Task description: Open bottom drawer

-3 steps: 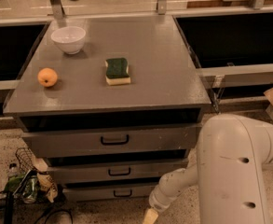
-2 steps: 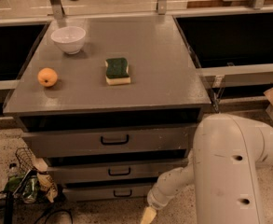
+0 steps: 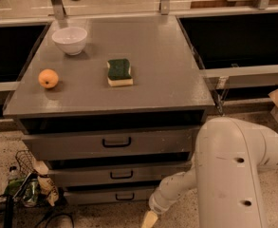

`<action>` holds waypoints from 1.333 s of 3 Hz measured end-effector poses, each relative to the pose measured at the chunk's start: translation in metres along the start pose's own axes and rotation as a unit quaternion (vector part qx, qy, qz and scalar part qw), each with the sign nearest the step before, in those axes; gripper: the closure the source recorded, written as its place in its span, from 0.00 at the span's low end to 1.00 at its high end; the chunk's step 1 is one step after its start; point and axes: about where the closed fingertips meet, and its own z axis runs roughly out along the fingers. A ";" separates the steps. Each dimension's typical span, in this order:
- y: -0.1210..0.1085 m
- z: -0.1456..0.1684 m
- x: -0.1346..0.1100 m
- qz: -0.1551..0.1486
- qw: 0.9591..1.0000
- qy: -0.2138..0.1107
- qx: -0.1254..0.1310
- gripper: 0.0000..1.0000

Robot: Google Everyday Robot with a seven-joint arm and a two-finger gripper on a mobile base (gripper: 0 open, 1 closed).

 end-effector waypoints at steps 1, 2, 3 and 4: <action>-0.006 0.011 -0.010 0.001 1.000 -0.011 0.007 0.00; -0.013 0.019 -0.020 0.002 1.000 -0.024 0.016 0.00; -0.017 0.023 -0.026 0.004 0.999 -0.034 0.022 0.00; -0.017 0.023 -0.026 0.004 0.999 -0.034 0.022 0.00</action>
Offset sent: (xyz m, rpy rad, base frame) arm 0.0283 0.0253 -0.0158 0.0404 -0.0674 -0.0337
